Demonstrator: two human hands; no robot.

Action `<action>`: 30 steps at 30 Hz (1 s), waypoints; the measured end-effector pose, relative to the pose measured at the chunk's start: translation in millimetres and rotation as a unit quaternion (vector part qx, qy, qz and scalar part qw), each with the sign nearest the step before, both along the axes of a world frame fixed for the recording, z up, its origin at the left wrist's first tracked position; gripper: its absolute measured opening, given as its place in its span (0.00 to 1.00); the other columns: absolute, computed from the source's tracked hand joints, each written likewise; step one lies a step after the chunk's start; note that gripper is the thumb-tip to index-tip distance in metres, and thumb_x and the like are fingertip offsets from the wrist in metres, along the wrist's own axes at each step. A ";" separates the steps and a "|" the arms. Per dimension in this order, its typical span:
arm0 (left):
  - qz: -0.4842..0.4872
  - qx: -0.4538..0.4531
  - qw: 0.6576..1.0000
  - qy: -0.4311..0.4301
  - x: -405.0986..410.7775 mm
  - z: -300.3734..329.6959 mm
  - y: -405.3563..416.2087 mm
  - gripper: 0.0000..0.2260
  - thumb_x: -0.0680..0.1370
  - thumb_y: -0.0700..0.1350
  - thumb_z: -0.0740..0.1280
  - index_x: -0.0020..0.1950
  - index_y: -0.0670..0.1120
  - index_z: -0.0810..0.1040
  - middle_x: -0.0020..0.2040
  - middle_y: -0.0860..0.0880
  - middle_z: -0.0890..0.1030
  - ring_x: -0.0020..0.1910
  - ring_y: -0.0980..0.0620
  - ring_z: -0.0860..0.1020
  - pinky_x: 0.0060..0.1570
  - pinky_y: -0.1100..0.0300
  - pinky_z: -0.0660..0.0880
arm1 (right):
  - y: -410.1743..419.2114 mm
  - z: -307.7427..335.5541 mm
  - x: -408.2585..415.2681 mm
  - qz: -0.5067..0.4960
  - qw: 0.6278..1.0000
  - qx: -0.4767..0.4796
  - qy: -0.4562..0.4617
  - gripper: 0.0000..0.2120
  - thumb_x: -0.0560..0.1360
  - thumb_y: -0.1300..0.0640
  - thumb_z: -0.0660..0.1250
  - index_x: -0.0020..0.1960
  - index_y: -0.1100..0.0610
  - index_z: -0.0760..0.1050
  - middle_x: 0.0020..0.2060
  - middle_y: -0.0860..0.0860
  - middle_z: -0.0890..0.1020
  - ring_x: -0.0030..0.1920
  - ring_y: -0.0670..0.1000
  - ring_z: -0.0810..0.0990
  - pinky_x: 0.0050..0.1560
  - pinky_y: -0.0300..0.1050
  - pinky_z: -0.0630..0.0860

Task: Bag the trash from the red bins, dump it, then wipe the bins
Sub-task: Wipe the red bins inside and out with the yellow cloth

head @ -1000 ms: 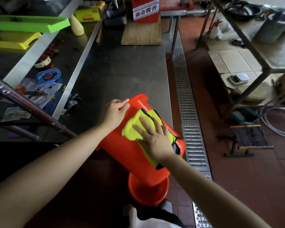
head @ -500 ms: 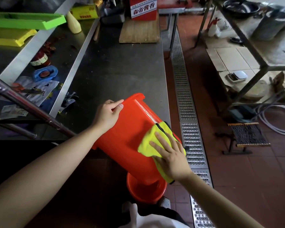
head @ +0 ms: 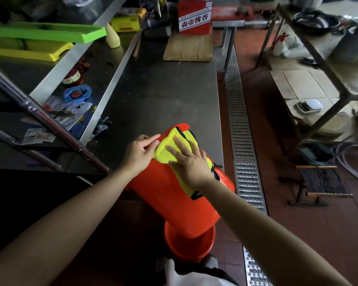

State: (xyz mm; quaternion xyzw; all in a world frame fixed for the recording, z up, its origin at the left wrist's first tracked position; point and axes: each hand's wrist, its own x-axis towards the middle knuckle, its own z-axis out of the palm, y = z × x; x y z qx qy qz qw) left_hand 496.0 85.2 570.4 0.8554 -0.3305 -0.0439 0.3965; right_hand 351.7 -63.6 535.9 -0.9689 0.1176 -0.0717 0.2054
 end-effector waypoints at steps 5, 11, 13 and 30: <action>-0.025 -0.015 0.999 0.013 -5.7 -0.8 7.6 0.13 0.80 0.49 0.66 0.63 0.51 0.81 0.58 0.53 0.81 0.57 0.56 0.78 0.57 0.65 0.72 | 16.6 -29.4 -66.2 0.002 0.997 -0.048 -0.055 0.26 0.82 0.38 0.56 0.78 0.36 0.55 0.81 0.42 0.52 0.79 0.61 0.54 0.69 0.65 0.66; -0.066 0.132 0.988 -0.042 -10.0 9.2 -22.9 0.19 0.79 0.50 0.62 0.68 0.46 0.74 0.66 0.47 0.77 0.65 0.48 0.75 0.65 0.56 0.70 | 26.5 -40.7 -89.1 -0.006 0.994 -0.086 -0.067 0.28 0.79 0.41 0.64 0.78 0.38 0.60 0.81 0.44 0.54 0.78 0.63 0.58 0.66 0.65 0.69; -0.047 0.194 0.980 -0.022 -2.5 20.7 -55.3 0.21 0.80 0.54 0.61 0.68 0.45 0.75 0.65 0.44 0.78 0.64 0.44 0.75 0.63 0.54 0.71 | 30.5 -41.0 -89.3 0.007 0.994 -0.096 -0.056 0.30 0.78 0.41 0.66 0.78 0.38 0.59 0.81 0.44 0.53 0.78 0.63 0.58 0.67 0.66 0.69; -0.084 0.015 0.994 0.074 -14.9 56.9 -56.4 0.11 0.83 0.46 0.63 0.57 0.43 0.82 0.50 0.53 0.82 0.44 0.65 0.77 0.40 0.74 0.68 | -0.1 23.4 -57.7 -0.014 0.992 -0.117 -0.054 0.25 0.81 0.36 0.56 0.77 0.34 0.58 0.81 0.41 0.54 0.79 0.61 0.56 0.69 0.68 0.64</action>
